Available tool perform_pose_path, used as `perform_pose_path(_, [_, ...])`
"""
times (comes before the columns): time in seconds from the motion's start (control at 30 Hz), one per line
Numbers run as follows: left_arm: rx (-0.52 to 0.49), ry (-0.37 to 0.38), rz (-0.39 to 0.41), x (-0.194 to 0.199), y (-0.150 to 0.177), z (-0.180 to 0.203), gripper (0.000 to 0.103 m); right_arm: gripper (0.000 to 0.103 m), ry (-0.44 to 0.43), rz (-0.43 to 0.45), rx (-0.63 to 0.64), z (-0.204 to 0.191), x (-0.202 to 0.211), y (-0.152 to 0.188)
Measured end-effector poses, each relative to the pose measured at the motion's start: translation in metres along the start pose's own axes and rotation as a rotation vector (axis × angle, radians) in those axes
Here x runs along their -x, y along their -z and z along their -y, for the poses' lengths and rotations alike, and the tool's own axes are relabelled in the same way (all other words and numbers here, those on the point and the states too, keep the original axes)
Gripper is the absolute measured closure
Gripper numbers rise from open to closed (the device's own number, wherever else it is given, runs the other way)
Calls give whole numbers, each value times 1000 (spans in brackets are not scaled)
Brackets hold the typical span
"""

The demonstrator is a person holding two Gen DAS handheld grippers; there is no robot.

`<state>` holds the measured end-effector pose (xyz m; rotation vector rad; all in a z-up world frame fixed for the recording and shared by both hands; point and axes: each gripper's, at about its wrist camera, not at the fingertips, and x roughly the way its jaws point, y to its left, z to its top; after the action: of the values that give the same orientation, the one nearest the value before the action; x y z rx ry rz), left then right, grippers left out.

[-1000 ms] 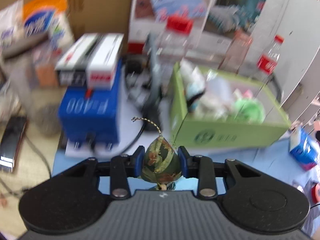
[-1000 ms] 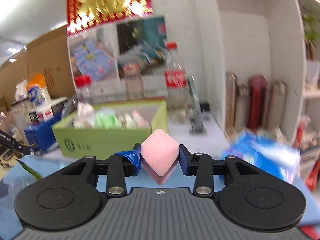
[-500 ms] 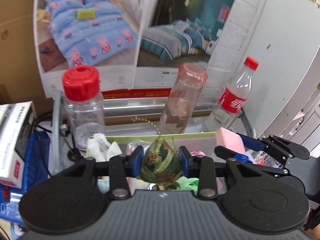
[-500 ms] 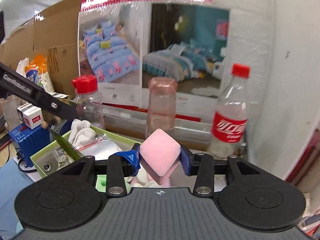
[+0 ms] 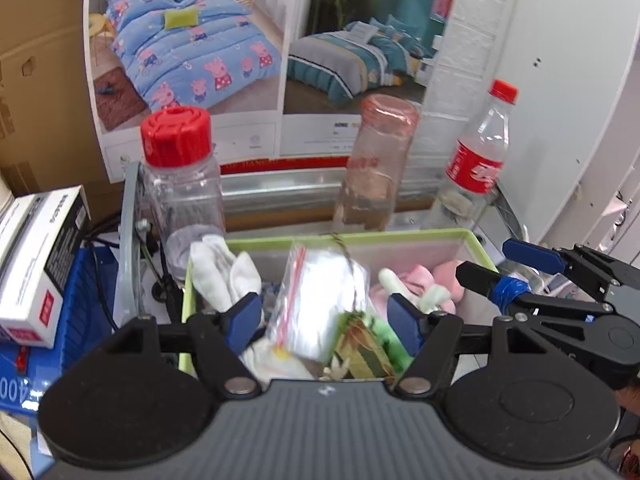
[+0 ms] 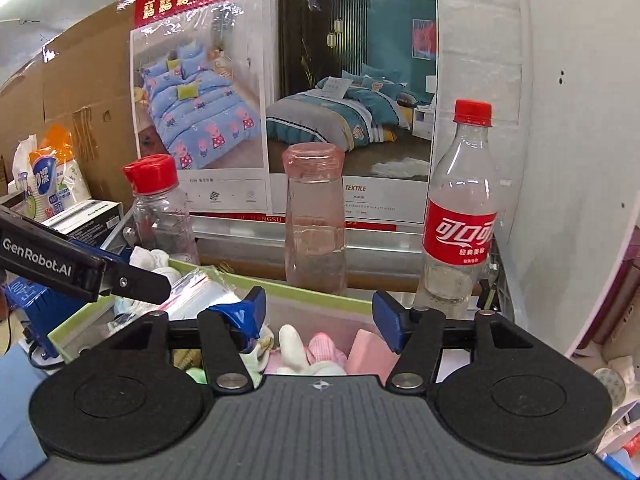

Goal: Organize soft objects

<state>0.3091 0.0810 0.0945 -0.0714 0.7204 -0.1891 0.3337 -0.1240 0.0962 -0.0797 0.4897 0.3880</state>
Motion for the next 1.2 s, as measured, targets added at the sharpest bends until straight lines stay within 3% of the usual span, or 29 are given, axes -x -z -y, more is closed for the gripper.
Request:
perform_pose_path(0.17, [-21, -6, 28, 34, 22, 14, 32, 54, 20, -41, -12, -1, 26, 11])
perform_pose_path(0.57, [-44, 1, 120, 116, 75, 43, 28, 52, 121, 60, -76, -17, 135, 34])
perform_pose_path(0.8, [45, -36, 130, 136, 113, 49, 26, 51, 169, 111, -113, -34, 172, 62])
perform_pose_path(0.97, [53, -90, 146, 146, 149, 54, 26, 51, 217, 154, -155, -47, 189, 92])
perform_pose_path(1.2, [45, -163, 129, 148, 187, 58, 26, 50, 256, 121, -169, -61, 195, 128])
